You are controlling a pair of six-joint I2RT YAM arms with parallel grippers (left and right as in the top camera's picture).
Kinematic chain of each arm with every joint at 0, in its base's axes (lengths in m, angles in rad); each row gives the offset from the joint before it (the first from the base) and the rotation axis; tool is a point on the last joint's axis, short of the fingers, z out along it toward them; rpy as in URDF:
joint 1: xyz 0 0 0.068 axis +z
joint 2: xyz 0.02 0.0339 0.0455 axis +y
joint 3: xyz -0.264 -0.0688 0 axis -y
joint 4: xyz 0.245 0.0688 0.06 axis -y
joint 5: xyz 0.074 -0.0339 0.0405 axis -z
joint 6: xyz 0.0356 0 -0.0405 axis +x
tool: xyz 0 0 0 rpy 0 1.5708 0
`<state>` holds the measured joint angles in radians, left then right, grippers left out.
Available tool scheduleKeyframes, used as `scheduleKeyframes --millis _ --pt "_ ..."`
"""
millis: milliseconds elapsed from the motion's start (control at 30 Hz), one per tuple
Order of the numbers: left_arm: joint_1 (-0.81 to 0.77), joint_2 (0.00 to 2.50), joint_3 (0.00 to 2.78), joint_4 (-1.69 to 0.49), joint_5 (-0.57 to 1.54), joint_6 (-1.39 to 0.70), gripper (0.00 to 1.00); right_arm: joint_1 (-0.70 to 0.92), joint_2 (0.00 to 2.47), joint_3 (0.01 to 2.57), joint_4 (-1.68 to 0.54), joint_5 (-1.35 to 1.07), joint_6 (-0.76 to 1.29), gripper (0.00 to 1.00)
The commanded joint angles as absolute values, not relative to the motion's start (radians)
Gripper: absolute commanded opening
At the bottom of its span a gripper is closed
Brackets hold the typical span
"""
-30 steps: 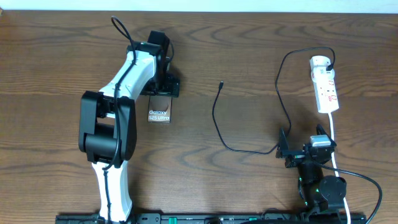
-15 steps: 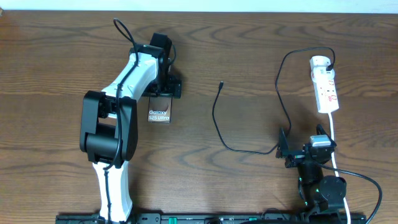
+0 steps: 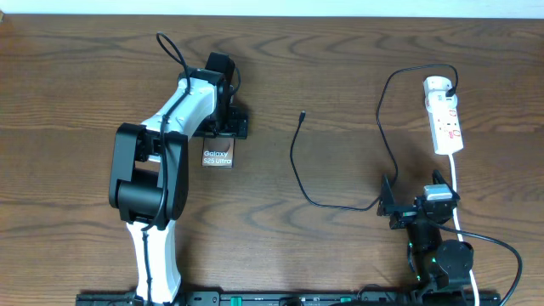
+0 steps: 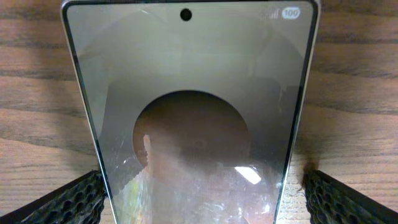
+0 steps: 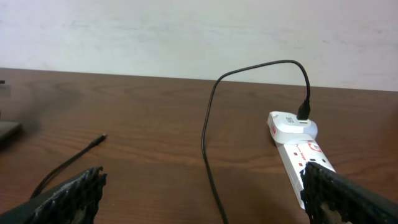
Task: Plug charger to phone and switch on socket
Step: 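Close the left gripper on the phone's long edges and hold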
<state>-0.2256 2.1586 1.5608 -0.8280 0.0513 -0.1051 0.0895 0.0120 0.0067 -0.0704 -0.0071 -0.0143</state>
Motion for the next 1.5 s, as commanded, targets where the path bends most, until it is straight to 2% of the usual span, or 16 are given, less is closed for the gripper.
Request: scheduleKeyframes --millis 0,200,467,800,1467 --pt "-0.226 2.172 1.539 -0.827 0.036 -0.111 1.00 0.099 0.007 0.006 -0.075 -0.009 -0.015 0.99" --pt "-0.226 2.172 1.539 -0.828 0.036 -0.111 0.96 0.099 0.007 0.006 -0.075 -0.009 -0.015 0.99" --pt "-0.226 2.172 1.539 -0.832 0.036 -0.111 0.84 0.099 0.007 0.006 -0.075 -0.009 -0.015 0.99" --pt "-0.226 2.172 1.539 -0.831 0.037 -0.206 0.83 0.099 0.007 0.006 -0.075 -0.009 -0.015 0.99" --pt "-0.226 2.172 1.539 -0.831 0.036 -0.223 0.83 0.099 0.007 0.006 -0.075 -0.009 -0.015 0.99"
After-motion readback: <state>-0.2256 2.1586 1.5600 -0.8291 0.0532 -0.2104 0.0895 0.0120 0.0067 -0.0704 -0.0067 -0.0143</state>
